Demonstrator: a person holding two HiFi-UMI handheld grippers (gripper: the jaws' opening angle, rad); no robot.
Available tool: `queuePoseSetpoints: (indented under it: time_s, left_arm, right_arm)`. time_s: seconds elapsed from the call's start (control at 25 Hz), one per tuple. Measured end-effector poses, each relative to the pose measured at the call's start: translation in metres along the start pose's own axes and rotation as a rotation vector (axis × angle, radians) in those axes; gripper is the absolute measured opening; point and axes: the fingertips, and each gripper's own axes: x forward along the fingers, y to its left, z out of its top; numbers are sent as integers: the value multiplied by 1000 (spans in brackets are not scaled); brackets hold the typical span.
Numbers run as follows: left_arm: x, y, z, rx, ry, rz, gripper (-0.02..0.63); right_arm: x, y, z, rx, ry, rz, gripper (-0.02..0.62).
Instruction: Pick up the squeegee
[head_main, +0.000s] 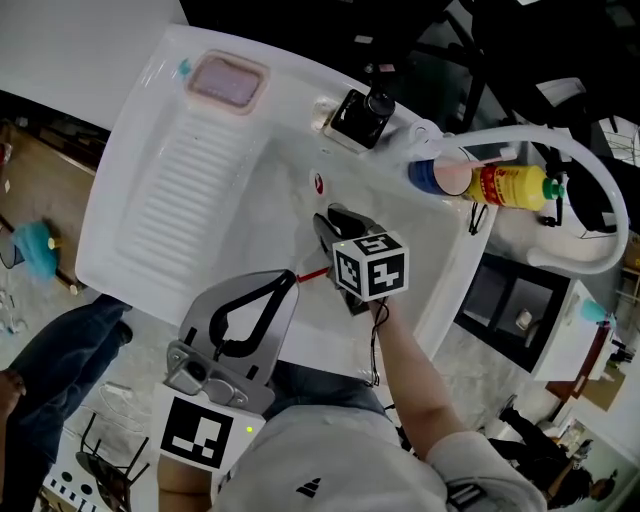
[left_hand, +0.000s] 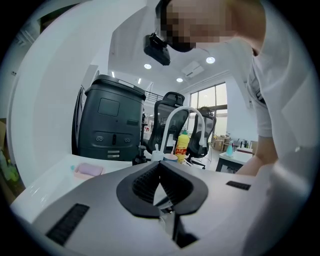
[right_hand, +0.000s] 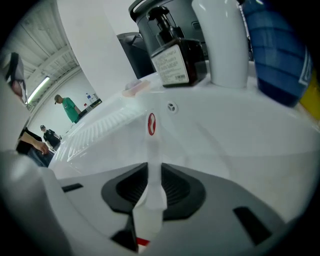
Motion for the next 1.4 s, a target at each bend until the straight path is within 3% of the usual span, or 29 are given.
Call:
queuePoseSetpoints:
  time_s: [0.56,1.4]
  left_arm:
    - [-9,-22,21,55,-11,-46,12]
    - [-23,-41,46,58,-20,-43,12]
  right_arm:
    - [-80,36,53,-11,-223,33,92]
    - [-205,87,104,-59,-525,64,92]
